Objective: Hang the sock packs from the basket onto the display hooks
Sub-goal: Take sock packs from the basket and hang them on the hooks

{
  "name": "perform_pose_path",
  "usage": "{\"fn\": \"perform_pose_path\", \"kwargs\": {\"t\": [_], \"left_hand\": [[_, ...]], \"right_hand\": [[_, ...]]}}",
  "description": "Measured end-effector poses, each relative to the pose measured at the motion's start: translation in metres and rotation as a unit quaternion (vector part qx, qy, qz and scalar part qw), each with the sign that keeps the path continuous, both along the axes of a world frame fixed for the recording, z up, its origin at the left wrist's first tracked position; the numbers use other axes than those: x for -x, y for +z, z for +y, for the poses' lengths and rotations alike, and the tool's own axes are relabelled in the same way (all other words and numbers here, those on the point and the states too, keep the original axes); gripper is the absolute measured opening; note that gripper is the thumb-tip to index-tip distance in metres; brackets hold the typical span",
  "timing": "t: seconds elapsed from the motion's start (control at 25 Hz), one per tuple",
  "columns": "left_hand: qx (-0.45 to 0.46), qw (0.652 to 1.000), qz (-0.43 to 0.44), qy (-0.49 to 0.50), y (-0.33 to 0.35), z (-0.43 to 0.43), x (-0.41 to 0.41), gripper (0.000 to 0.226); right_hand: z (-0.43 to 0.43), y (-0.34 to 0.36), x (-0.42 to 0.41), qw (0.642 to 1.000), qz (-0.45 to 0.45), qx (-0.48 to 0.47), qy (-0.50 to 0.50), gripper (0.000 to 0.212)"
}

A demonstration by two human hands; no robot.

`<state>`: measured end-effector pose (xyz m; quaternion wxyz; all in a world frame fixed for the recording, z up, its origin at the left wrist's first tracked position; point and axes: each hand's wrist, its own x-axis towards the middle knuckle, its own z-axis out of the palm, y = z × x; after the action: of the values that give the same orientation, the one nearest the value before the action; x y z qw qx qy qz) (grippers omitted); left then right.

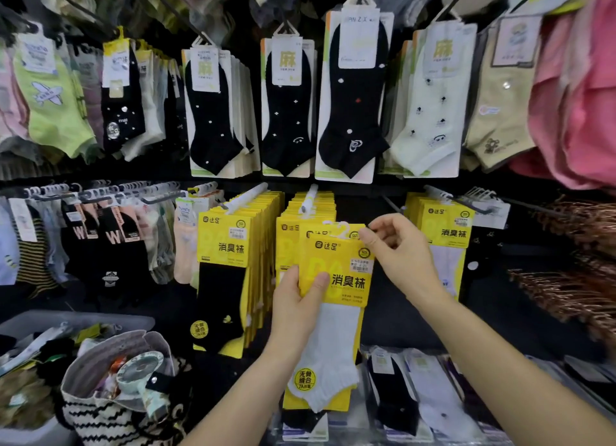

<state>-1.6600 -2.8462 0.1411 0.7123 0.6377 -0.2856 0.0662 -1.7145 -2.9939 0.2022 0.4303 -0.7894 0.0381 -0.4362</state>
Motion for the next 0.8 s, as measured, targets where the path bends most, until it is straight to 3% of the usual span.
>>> {"fn": "perform_pose_path", "kwargs": {"t": [0.16,0.36,0.64,0.8], "left_hand": [[-0.017,0.999,0.007,-0.03,-0.008,-0.038,0.014,0.011],[0.0,0.999,0.052,-0.016,-0.011,-0.07,0.022,0.015],[0.01,0.996,0.019,0.086,-0.008,-0.036,0.0,0.018],[-0.022,0.996,0.015,0.079,-0.005,-0.018,-0.004,0.023]], "right_hand": [[-0.03,0.009,0.02,0.996,0.042,0.077,-0.028,0.024],[-0.063,0.017,0.021,0.994,0.094,0.013,-0.058,0.018],[-0.084,0.041,-0.004,0.99,0.093,0.027,-0.099,0.015],[-0.082,0.033,-0.017,0.988,0.127,0.046,-0.081,0.018]]}}
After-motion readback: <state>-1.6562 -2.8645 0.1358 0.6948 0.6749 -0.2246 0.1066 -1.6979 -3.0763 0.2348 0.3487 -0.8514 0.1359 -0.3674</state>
